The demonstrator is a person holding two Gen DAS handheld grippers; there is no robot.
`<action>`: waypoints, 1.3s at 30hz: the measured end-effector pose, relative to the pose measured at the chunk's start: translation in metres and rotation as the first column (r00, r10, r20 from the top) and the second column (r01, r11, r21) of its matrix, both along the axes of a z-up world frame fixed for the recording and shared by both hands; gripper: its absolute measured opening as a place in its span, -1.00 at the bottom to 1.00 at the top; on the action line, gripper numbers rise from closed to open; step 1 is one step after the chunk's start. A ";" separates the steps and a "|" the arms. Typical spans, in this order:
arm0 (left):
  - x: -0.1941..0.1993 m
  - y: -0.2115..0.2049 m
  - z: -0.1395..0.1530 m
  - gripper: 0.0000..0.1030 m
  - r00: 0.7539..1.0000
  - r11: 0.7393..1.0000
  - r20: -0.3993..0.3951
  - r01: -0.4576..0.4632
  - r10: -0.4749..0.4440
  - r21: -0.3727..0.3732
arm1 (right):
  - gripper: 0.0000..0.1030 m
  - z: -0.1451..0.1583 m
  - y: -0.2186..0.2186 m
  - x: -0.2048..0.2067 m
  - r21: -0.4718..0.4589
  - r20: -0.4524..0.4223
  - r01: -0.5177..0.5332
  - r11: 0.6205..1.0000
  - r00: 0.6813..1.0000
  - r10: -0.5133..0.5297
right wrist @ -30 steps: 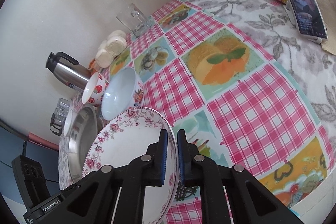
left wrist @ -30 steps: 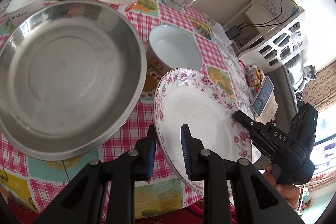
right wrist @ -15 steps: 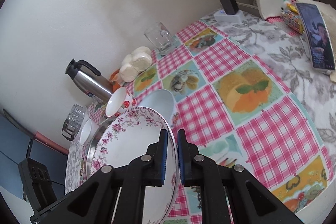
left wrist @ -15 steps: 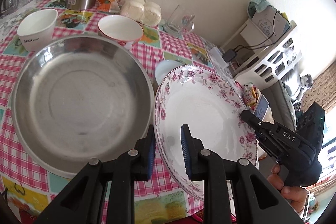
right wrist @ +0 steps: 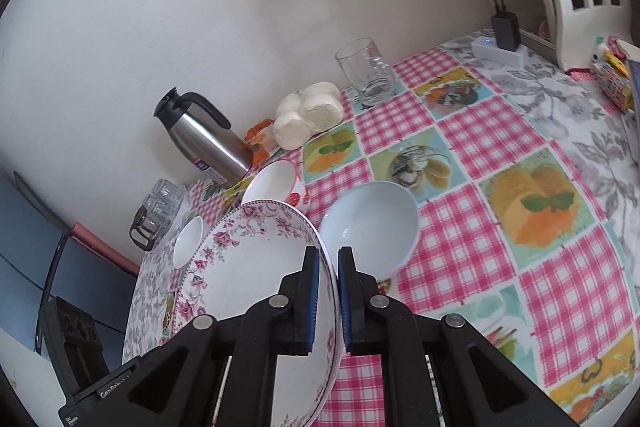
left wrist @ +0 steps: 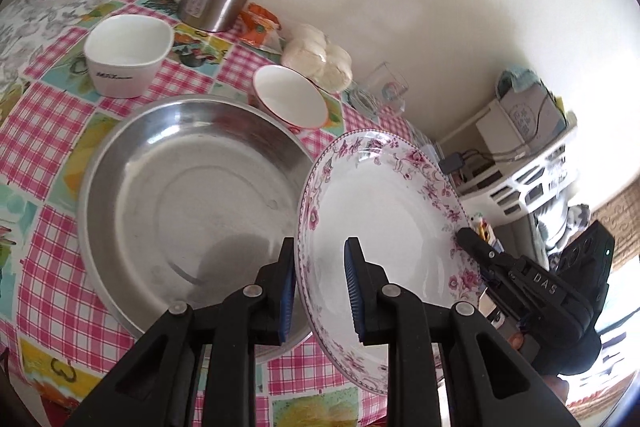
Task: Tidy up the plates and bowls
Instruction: 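Carry the pink-floral plate over the steel plate with both tools, then lower the pink-floral plate flat into the steel plate with both tools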
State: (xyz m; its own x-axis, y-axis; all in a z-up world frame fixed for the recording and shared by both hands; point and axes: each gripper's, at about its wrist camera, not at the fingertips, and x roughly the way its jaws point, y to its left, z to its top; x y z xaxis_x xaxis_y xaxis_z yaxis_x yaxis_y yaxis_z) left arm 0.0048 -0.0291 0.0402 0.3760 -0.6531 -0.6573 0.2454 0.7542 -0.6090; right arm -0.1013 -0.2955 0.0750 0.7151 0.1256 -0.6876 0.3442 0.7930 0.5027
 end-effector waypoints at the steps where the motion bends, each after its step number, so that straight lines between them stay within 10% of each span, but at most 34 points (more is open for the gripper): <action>1: 0.003 0.006 0.000 -0.54 1.000 1.000 -0.004 -0.014 0.013 -0.009 | -0.80 0.000 0.004 0.004 -0.001 -0.002 -0.008 1.000 1.000 0.008; 19: 0.033 0.086 -0.007 -0.54 0.985 0.984 -0.009 -0.175 0.175 -0.017 | -0.80 -0.017 0.078 0.067 0.024 -0.034 -0.165 0.986 0.986 0.166; 39: 0.065 0.080 -0.044 -0.54 0.979 0.982 -0.079 -0.187 0.189 0.040 | -0.80 -0.076 0.076 0.093 0.075 -0.132 -0.167 0.983 0.976 0.175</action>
